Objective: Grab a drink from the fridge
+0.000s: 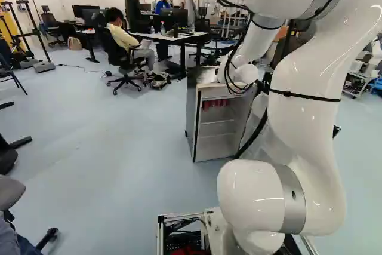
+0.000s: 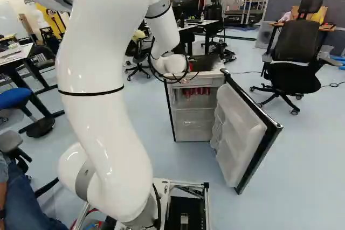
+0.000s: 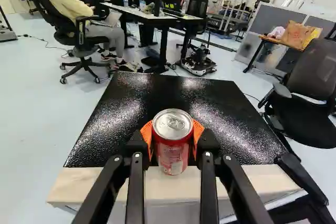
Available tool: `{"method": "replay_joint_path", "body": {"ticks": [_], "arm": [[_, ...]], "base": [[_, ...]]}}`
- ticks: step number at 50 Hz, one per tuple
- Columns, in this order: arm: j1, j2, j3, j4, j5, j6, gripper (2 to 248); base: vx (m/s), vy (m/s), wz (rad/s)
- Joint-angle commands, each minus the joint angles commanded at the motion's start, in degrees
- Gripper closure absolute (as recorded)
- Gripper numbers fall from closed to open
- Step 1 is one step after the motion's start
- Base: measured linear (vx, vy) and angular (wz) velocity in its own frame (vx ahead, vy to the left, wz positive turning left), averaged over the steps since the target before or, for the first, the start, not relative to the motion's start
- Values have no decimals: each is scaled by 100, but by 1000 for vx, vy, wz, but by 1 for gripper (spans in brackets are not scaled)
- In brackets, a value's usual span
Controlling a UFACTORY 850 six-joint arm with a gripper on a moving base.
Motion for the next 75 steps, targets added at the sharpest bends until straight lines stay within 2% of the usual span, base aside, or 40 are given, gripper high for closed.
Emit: {"method": "replay_joint_path", "body": {"ticks": [17, 48, 49, 53, 54, 58, 59, 64, 65, 69, 70, 75], "arm": [[105, -150, -184, 354, -188, 0, 154], [116, -169, -206, 354, -188, 0, 154], [116, -169, -206, 354, -188, 0, 138], [116, -169, -206, 354, -188, 0, 138], [116, -169, -206, 354, -188, 0, 104], [116, -169, -206, 354, -188, 0, 104], [116, -169, -206, 354, -188, 0, 69], [116, -169, -206, 354, -188, 0, 69], [116, -169, -206, 354, -188, 0, 32], [115, -162, -198, 354, -188, 0, 32], [115, -157, -192, 354, -188, 0, 3], [107, -101, -124, 354, -188, 0, 3]], "base": [[0, 0, 0], [0, 0, 0], [0, 0, 0], [0, 0, 0], [0, 0, 0], [0, 0, 0], [0, 0, 0], [0, 0, 0], [0, 0, 0], [0, 0, 0], [0, 0, 0], [0, 0, 0]]}}
